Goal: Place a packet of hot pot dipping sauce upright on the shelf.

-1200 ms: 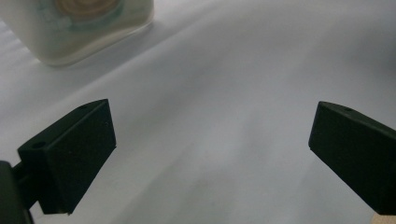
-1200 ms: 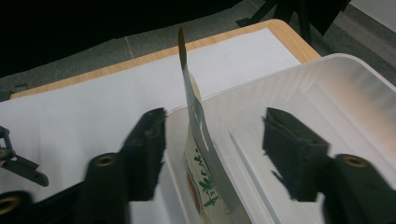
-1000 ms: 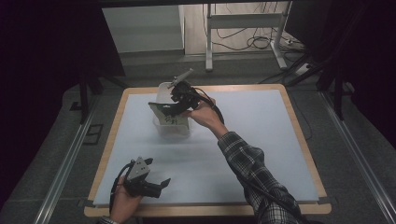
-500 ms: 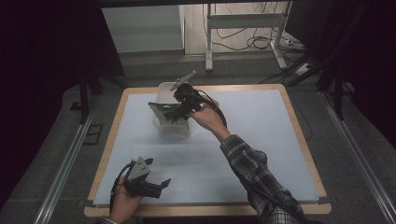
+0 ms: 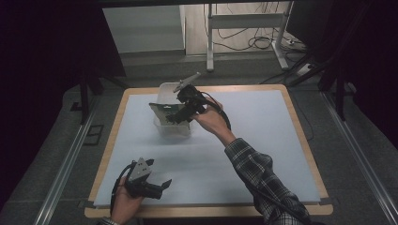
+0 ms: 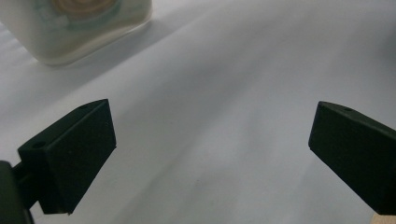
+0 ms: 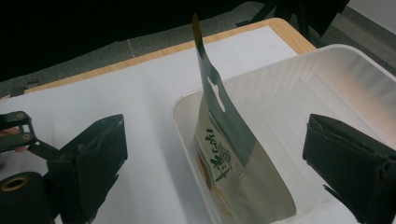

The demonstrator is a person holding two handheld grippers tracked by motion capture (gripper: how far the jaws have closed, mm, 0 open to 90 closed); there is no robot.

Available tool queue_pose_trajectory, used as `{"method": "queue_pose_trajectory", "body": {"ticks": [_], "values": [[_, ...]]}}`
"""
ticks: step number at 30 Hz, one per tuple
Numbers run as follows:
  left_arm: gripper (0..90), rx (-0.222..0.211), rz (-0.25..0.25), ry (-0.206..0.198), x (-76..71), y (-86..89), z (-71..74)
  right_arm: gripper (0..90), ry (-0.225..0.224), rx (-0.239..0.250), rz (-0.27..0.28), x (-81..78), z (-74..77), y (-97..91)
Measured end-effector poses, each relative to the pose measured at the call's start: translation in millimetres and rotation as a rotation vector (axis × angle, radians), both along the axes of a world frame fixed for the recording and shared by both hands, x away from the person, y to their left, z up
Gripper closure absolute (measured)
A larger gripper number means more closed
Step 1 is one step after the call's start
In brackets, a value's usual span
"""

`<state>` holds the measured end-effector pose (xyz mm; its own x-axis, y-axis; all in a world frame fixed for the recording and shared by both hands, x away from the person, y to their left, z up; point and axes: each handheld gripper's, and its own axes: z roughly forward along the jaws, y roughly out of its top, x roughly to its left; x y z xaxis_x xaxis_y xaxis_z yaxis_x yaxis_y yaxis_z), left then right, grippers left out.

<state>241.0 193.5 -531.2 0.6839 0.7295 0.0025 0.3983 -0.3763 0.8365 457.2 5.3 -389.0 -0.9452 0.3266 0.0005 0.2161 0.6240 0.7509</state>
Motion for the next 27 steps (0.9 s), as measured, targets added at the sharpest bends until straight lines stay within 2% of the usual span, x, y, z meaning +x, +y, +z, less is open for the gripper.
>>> {"method": "queue_pose_trajectory", "body": {"ticks": [10,27], "values": [[0.5,-0.001,0.0,0.001,0.1,-0.3,-0.2,5.0,-0.013,-0.008,-0.014,-3.2,2.4,-11.2],[0.5,0.0,0.001,0.004,0.4,-0.4,-0.5,1.2,0.001,-0.009,-0.024,-11.3,-1.5,-33.2]]}}
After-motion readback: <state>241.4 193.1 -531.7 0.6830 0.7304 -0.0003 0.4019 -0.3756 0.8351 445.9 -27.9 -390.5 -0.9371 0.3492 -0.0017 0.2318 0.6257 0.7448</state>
